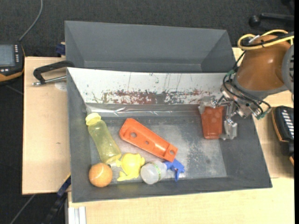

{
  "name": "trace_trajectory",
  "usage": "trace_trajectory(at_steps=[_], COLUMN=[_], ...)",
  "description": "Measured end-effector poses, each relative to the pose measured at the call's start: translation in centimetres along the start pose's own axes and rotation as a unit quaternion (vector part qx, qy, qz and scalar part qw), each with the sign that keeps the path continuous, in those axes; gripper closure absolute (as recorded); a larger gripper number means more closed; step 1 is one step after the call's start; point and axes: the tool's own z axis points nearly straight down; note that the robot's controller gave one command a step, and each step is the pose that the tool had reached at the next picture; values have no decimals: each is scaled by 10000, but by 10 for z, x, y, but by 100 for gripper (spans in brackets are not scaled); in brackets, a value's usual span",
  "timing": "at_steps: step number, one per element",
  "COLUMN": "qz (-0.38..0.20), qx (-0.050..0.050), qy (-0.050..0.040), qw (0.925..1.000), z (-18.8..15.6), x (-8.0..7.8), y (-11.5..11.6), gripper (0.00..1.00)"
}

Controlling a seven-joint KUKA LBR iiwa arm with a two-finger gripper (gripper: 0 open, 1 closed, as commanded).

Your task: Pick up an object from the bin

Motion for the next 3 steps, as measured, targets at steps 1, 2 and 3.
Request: trace_trajectory(at_steps=[1,2,3], qz=[-848,-1482,-1637], qx=[-43,6,2], qy=[40,26,25], qw=[9964,9889,9865], z=[34,34,34], x=[2,-1,-4], y=[-5,3,8], gripper=[0,0,0])
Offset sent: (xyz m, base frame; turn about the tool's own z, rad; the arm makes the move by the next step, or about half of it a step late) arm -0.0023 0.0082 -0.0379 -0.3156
